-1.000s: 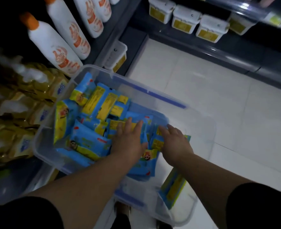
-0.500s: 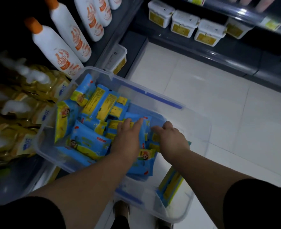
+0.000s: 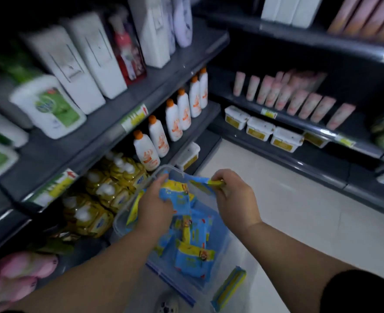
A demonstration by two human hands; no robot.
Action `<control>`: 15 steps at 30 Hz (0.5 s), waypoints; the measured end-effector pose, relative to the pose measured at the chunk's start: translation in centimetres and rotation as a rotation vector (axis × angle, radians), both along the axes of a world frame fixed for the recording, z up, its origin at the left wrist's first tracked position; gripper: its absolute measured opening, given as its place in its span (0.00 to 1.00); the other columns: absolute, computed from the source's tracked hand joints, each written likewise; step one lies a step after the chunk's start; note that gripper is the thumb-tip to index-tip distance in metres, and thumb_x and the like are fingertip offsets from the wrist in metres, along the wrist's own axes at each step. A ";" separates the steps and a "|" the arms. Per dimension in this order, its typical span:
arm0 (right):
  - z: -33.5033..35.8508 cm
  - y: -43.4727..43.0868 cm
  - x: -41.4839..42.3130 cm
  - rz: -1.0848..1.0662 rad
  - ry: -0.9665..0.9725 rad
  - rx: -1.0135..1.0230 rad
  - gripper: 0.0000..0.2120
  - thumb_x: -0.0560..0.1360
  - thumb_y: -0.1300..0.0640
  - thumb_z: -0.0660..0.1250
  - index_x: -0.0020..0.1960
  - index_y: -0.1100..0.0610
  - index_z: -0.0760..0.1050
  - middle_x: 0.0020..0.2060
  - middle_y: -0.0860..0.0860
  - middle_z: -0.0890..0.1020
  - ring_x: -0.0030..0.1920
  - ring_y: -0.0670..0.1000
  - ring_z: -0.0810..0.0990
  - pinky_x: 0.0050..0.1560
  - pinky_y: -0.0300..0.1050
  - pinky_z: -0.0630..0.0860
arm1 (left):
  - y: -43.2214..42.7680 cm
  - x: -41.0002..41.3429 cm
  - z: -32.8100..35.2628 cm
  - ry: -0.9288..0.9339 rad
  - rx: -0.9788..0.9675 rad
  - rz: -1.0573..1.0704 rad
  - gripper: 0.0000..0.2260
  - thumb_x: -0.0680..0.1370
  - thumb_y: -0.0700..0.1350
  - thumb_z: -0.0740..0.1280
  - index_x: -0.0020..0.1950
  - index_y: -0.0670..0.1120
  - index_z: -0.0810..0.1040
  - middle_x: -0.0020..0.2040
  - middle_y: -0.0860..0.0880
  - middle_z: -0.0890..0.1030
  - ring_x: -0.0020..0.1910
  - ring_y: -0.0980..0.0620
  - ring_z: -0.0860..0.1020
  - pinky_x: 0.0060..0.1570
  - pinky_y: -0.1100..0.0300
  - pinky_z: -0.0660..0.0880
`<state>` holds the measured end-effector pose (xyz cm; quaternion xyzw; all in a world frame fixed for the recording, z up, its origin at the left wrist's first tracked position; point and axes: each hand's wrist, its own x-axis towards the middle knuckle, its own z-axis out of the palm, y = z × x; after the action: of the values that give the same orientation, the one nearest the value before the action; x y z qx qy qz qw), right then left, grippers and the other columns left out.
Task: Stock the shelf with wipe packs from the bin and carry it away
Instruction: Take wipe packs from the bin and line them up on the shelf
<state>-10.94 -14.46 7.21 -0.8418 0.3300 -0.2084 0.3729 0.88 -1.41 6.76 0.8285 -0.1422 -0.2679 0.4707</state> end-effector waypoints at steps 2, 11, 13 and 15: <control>3.8 0.9 0.4 0.035 -0.094 0.025 0.13 0.73 0.67 0.65 0.46 0.48 0.72 0.45 0.50 0.79 0.43 0.53 0.76 0.39 0.46 0.74 | 1.0 0.2 3.6 -0.012 -0.101 0.076 0.27 0.78 0.32 0.60 0.70 0.58 0.68 0.58 0.49 0.77 0.40 0.46 0.80 0.26 0.60 0.77; 15.7 5.8 2.1 0.431 -0.286 -0.074 0.24 0.67 0.73 0.65 0.40 0.43 0.65 0.51 0.50 0.77 0.62 0.43 0.72 0.57 0.36 0.68 | 7.8 0.1 18.8 -0.217 -0.371 0.206 0.30 0.76 0.31 0.63 0.63 0.66 0.71 0.46 0.51 0.81 0.39 0.47 0.76 0.34 0.44 0.76; 18.5 7.2 2.4 0.511 -0.268 -0.133 0.21 0.68 0.63 0.74 0.42 0.43 0.66 0.55 0.46 0.75 0.63 0.40 0.70 0.60 0.28 0.64 | 9.7 0.2 21.3 -0.240 -0.394 0.251 0.32 0.74 0.30 0.63 0.56 0.71 0.73 0.44 0.52 0.82 0.38 0.46 0.76 0.37 0.41 0.77; 21.1 8.8 2.6 0.564 -0.282 -0.158 0.18 0.64 0.45 0.77 0.43 0.46 0.69 0.57 0.42 0.75 0.63 0.38 0.70 0.60 0.26 0.63 | 11.7 0.1 23.5 -0.276 -0.425 0.277 0.32 0.74 0.30 0.62 0.55 0.71 0.73 0.46 0.50 0.83 0.36 0.47 0.77 0.39 0.45 0.78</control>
<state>-8.31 -5.61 28.26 -0.8893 0.0115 -0.2364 0.3914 0.95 10.33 30.28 0.7513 -0.1433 -0.0500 0.6422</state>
